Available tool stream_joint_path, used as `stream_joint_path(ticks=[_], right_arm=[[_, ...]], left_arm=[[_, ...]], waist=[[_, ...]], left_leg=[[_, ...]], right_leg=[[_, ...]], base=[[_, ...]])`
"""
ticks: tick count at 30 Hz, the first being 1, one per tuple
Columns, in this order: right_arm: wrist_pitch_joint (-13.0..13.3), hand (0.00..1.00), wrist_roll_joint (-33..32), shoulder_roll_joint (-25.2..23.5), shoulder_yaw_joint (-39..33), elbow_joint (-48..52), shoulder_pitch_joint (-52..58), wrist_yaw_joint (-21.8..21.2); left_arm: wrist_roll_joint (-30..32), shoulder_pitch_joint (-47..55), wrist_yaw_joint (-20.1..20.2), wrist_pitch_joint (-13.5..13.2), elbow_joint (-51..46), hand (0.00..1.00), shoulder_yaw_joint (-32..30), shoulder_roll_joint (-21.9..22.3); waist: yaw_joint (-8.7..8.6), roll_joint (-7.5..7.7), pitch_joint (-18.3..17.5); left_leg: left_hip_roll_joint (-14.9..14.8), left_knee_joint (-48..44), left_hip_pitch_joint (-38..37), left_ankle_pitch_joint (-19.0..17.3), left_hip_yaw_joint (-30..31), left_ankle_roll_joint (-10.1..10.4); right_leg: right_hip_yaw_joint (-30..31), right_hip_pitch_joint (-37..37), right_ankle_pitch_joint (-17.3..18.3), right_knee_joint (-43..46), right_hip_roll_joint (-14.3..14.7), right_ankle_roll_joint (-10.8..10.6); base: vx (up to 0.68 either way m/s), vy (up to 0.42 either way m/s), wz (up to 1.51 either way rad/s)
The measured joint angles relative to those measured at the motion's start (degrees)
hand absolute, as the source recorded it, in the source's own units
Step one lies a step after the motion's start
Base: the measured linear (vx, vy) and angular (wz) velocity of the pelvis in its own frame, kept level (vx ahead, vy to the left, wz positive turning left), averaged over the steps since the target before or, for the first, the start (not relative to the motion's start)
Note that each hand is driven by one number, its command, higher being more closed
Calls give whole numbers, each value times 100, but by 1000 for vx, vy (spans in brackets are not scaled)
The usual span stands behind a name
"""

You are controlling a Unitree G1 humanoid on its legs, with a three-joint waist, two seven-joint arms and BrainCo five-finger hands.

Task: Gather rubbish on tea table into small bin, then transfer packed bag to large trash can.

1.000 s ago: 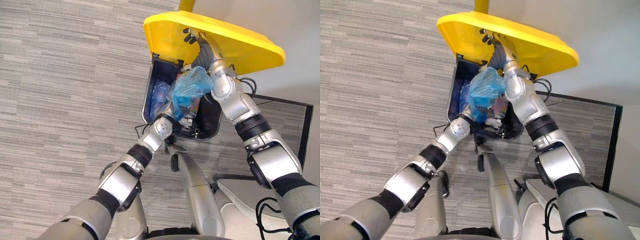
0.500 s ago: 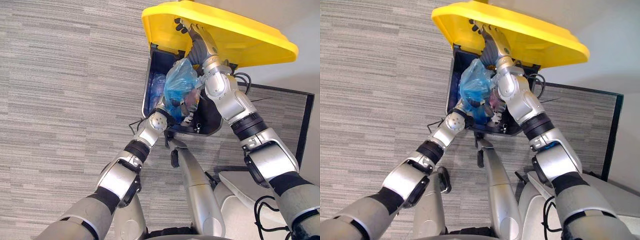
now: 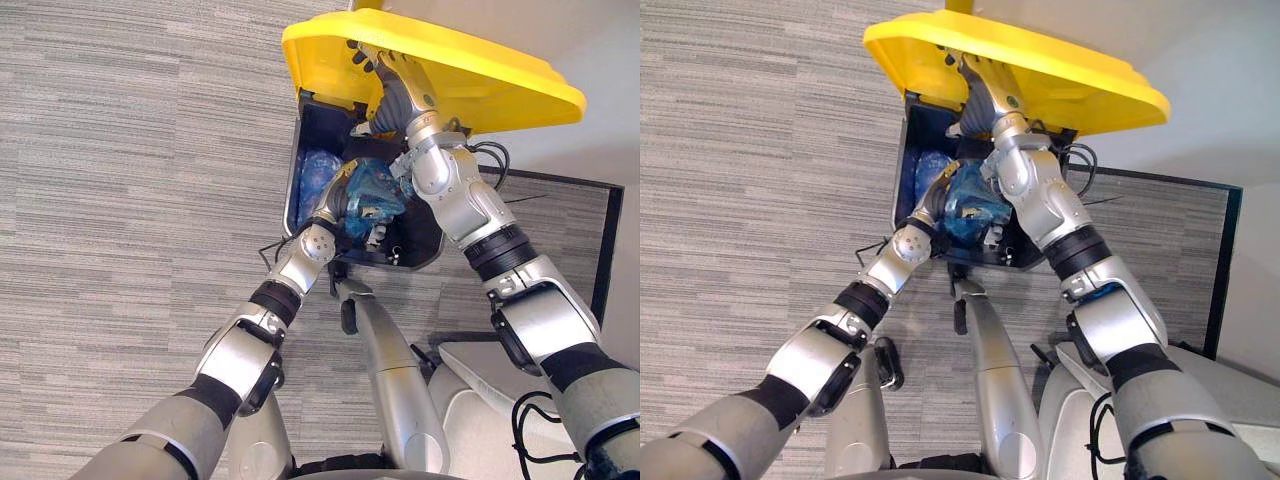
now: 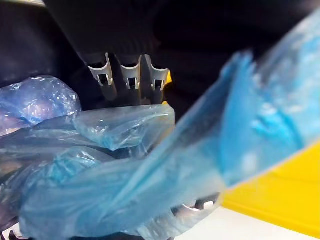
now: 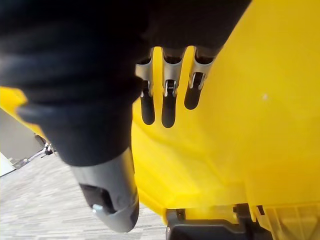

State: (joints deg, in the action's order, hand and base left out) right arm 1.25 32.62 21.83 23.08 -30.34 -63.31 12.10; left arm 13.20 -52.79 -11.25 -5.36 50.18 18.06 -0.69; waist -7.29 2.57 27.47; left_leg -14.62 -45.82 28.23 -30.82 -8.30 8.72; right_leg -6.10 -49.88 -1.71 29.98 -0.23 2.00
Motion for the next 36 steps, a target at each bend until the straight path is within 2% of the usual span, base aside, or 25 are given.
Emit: stream_joint_path(ticks=[5,7,9,12,15,19,21,23,27,32,34,36], right_arm=[[-9,0,94,166,-4,442,483,-4],[-7,0,106,170,-10,806,969,-11],[-5,0,112,174,-18,965,1266,-34],[2,0,123,176,-47,1141,2257,-114],[11,0,122,172,-239,1128,2952,-178],[37,0,122,166,-885,821,3771,-273],[38,0,123,107,-1087,658,4221,-383],[38,0,122,83,-1151,648,4360,-432],[74,0,175,-58,-1205,323,4784,-660],[93,0,177,-173,-1400,-12,4817,-737],[95,0,177,-175,-1434,-26,4825,-735],[95,0,177,-182,-1433,-44,4826,-736]], left_arm=[[-275,89,-18,-24,-191,0,207,-27],[-484,375,-28,-49,-657,0,292,-70],[-589,572,-30,-93,-897,0,305,-99],[-771,1275,-21,-227,-1332,0,370,-212],[-996,1979,4,-286,-1822,0,298,-408],[-1396,3298,46,-396,-2165,0,-280,-553],[-1648,4037,137,-396,-2166,0,-633,-661],[-1717,4210,162,-395,-2165,0,-732,-693],[-1810,4979,540,-396,-2136,0,-1019,-802],[-1643,5070,754,-391,-1431,0,-1359,-804],[-1515,5098,756,-381,-828,0,-1680,-819],[-1463,5150,761,-378,-631,0,-1769,-848]], waist=[[33,3,-17],[42,3,-25],[63,2,-59],[141,-24,-622],[167,-60,-784],[182,-102,-928],[189,-170,-1180],[190,-182,-1193],[244,-291,-1393],[336,-346,-1438],[323,-342,-1442],[323,-335,-1447]], left_leg=[[83,120,-235,49,-7,12],[178,414,-528,181,-7,33],[206,558,-690,229,7,44],[342,1076,-877,440,80,89],[382,1443,-1193,587,252,132],[483,1798,-1604,729,455,100],[515,1923,-1714,792,524,70],[554,2010,-1802,841,560,54],[667,2346,-2101,1028,666,13],[688,2394,-2276,1057,675,8],[695,2420,-2431,1056,687,7],[708,2481,-2524,1055,693,6]], right_leg=[[-7,237,16,-13,-112,23],[-26,446,63,-35,-195,87],[-40,564,120,-35,-214,21],[-93,616,235,-78,-308,-46],[-230,932,274,-216,-335,-32],[-357,1401,278,-427,-419,-44],[-420,1531,279,-494,-460,-45],[-443,1615,279,-521,-490,-45],[-501,1879,279,-607,-601,-45],[-497,2015,300,-576,-601,-79],[-476,2092,374,-462,-600,-189],[-451,2119,424,-402,-600,-261]], base=[[5,33,12],[63,14,17],[67,-8,13],[96,-29,18],[109,-25,27],[32,14,23],[30,18,17],[27,10,18],[12,4,16],[0,0,0],[-29,-33,-4],[-27,-45,-7]])
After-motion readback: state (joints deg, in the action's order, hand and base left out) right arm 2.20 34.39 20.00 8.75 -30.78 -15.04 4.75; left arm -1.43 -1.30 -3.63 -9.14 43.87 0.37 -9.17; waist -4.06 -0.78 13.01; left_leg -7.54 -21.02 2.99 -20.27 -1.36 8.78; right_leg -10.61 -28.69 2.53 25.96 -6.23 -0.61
